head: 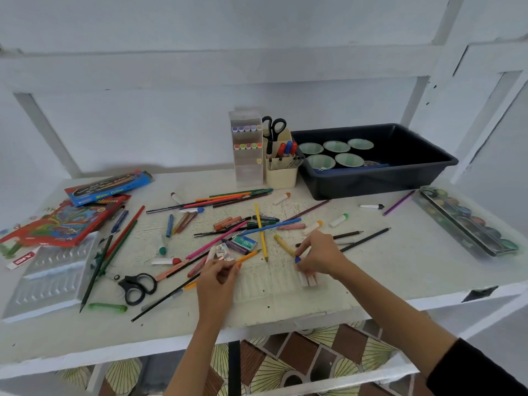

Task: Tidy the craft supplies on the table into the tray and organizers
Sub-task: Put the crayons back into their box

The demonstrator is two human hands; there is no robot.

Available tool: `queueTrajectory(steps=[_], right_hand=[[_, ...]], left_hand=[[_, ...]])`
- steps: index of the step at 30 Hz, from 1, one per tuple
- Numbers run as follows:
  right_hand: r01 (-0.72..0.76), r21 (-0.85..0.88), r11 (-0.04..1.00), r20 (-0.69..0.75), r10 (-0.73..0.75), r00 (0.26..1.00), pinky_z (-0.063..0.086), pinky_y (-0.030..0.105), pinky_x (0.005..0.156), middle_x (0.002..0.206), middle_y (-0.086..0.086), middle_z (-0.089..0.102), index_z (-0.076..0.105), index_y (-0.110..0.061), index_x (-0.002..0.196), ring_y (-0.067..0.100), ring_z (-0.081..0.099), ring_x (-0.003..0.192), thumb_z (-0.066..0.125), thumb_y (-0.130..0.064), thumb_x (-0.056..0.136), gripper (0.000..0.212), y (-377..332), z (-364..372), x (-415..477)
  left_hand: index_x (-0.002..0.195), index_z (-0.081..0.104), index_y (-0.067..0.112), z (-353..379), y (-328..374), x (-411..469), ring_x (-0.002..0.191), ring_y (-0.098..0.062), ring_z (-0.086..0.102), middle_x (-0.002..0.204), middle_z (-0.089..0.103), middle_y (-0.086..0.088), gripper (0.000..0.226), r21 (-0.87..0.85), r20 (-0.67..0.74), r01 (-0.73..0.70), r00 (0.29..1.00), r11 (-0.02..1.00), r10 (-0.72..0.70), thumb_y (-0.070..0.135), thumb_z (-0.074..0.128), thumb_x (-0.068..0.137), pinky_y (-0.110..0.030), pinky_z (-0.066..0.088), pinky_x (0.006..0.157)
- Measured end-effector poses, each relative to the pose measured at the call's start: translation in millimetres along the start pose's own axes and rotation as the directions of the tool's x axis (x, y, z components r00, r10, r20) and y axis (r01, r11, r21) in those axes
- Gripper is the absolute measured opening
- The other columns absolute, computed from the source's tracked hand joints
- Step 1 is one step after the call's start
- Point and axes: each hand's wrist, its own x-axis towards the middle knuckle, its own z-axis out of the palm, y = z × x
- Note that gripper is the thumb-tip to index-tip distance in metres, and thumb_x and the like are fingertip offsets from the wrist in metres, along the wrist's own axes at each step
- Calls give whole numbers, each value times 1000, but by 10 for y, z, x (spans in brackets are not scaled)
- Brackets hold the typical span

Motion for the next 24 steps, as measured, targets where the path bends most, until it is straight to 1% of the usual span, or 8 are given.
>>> queueTrajectory(steps=[4, 8, 13, 16, 18, 20, 22, 24], right_hand=[[82, -70, 994, -60, -86, 995, 49, 18, 61, 97, 11, 67, 70, -5, 99, 15, 59, 71, 75, -7, 74, 25, 19, 48, -60], [103, -59, 993, -100, -108, 989, 54, 27, 71, 94, 14, 67, 70, -5, 97, 17, 59, 73, 76, -7, 74, 24, 73, 101, -79], [125, -100, 987, -79, -133, 988, 54, 30, 69, 90, 13, 68, 71, -6, 92, 16, 58, 67, 76, -9, 74, 19, 144, 160, -85], [145, -56, 988, -121, -151, 981, 53, 28, 70, 88, 5, 66, 72, -13, 83, 12, 59, 70, 77, -15, 75, 10, 180, 109, -20], [131, 1, 991, -210, -128, 969, 54, 28, 75, 91, 4, 66, 71, -12, 83, 13, 61, 74, 72, -14, 81, 4, 195, 3, 118], [83, 34, 996, -297, -69, 953, 54, 27, 76, 96, 7, 68, 68, -8, 90, 14, 62, 77, 67, -13, 84, 8, 210, -137, 309], [36, 56, 998, -347, -15, 938, 52, 24, 74, 99, 10, 68, 69, -5, 95, 15, 63, 81, 66, -11, 86, 12, 219, -262, 505], [-16, 109, 994, -366, 55, 929, 53, 27, 80, 102, 12, 68, 69, -1, 98, 20, 64, 90, 65, -10, 86, 15, 218, -330, 664]], left_hand=[[90, 71, 9, 11, -23, 3, 71, -9, 56, 82, 59, 3, 8, 18, -10, 1, 1000, 1000, 0, 9, 70, 82, -10, 46, 64], [89, 71, 9, 8, -28, -2, 70, -10, 56, 80, 58, 4, 8, 19, -15, 0, 1000, 1000, 0, 9, 70, 81, -10, 46, 64], [89, 71, 6, 16, -45, 1, 70, -11, 56, 81, 59, 2, 9, 32, -16, -3, 1000, 999, 3, 8, 70, 81, -10, 46, 64], [89, 72, 5, 5, -51, 0, 70, -11, 56, 81, 59, 2, 9, 28, -19, 9, 1000, 1000, -9, 9, 70, 81, -10, 46, 64], [91, 72, 5, -9, -45, 0, 71, -9, 55, 81, 60, 3, 10, 26, -24, 5, 1000, 1000, -4, 10, 69, 83, -10, 45, 64], [91, 72, 7, -19, -10, -6, 73, -5, 54, 81, 60, 5, 9, 17, -42, 7, 999, 1000, -6, 9, 67, 84, -8, 43, 66], [90, 72, 9, -22, 18, -8, 75, -4, 55, 82, 60, 7, 8, -4, -60, 20, 998, 1000, -20, 9, 67, 84, -6, 43, 68], [89, 72, 11, -29, 35, -18, 76, -2, 55, 83, 60, 7, 7, -21, -61, 31, 998, 999, -32, 8, 68, 83, -6, 43, 68]])
